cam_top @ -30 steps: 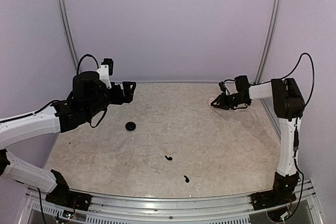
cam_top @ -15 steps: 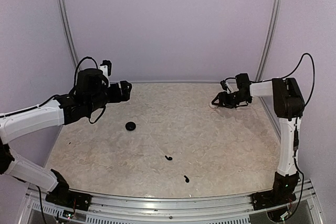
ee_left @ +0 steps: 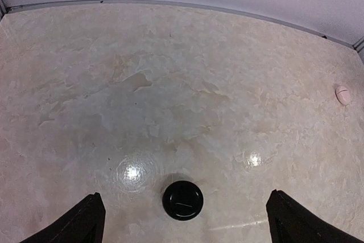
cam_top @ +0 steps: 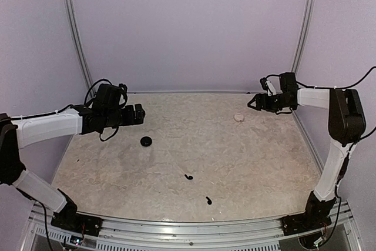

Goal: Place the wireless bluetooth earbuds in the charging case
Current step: Pick up the charging case from the center of the board.

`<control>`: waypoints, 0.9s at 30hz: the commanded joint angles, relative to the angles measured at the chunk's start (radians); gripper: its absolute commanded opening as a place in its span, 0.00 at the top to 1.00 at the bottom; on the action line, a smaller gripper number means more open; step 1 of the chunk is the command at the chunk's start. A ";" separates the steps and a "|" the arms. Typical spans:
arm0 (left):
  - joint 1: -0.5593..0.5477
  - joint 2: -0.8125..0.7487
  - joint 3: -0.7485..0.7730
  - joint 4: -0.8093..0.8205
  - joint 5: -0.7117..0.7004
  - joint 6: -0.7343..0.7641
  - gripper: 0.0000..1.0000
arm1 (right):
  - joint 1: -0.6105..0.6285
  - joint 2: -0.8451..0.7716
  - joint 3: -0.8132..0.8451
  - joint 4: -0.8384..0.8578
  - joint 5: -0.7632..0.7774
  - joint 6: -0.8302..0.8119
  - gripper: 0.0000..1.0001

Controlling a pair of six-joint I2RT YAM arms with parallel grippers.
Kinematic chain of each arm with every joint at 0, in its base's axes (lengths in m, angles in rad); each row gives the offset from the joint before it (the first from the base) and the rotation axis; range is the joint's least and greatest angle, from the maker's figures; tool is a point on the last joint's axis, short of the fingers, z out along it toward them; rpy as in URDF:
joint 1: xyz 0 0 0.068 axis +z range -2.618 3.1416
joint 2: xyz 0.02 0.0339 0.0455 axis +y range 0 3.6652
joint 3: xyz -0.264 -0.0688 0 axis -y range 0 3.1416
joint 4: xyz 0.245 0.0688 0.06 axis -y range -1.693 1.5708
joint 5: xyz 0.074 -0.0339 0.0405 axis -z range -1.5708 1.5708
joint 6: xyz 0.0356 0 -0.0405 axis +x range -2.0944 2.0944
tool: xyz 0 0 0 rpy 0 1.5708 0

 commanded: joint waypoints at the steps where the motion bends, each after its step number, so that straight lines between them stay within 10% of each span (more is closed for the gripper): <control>1: 0.019 0.040 -0.066 0.030 0.090 -0.020 0.03 | 0.012 -0.094 -0.065 0.049 -0.045 -0.025 0.18; 27: 0.027 0.409 0.014 0.087 0.145 0.199 0.31 | 0.121 -0.376 -0.253 0.160 -0.172 -0.029 0.14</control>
